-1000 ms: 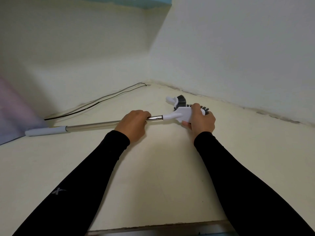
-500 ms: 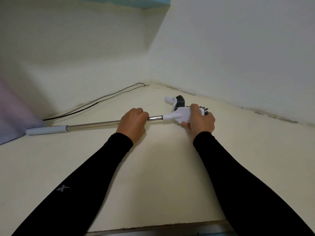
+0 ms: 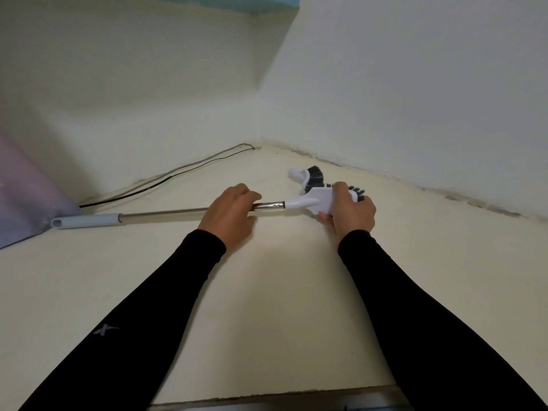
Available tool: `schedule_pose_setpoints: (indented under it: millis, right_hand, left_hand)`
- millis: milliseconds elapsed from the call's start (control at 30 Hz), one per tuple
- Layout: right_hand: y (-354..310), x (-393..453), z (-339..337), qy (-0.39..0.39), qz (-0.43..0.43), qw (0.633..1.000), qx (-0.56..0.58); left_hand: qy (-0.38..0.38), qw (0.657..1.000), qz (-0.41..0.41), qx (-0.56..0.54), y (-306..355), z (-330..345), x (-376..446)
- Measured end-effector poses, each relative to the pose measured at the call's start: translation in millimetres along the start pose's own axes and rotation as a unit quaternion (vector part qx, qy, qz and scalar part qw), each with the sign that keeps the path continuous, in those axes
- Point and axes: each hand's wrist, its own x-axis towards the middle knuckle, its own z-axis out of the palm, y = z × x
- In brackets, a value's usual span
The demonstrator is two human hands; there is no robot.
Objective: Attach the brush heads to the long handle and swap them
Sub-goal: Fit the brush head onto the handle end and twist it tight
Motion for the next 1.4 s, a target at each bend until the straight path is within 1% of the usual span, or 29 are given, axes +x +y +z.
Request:
schedule_pose_setpoints:
  millis: [167, 300, 400, 500, 767, 1000, 1167, 1400]
  right_hand:
    - [0, -2, -1, -0.004, 0.003, 1.000, 0.005]
    - [-1, -2, -1, -0.008, 0.004, 1.000, 0.008]
    - [-2, -2, -3, -0.009, 0.005, 1.000, 0.011]
    - [-2, -1, -3, -0.007, 0.005, 1.000, 0.017]
    - [0, 3, -1, -0.004, 0.007, 0.999, 0.032]
    - [1, 5, -1, -0.002, 0.015, 0.999, 0.032]
    - [1, 3, 0, -0.006, 0.012, 0.999, 0.033]
    - [0, 3, 0, -0.004, 0.017, 0.999, 0.035]
  left_hand:
    - [0.026, 0.999, -0.022, 0.004, -1, 2, 3]
    - [0.028, 0.999, -0.013, 0.020, -1, -1, 3]
    - [0.008, 0.999, -0.014, 0.030, 0, -2, 4]
    - [-0.013, 1.000, -0.007, 0.015, -1, -5, 6]
    - [-0.038, 0.999, 0.006, 0.009, -2, -6, 2]
    - [0.000, 1.000, 0.021, -0.012, 0, 4, -1]
    - [0.038, 0.999, 0.004, -0.022, 0, 4, 2]
    - [0.027, 0.999, 0.015, -0.009, 0, -1, 5]
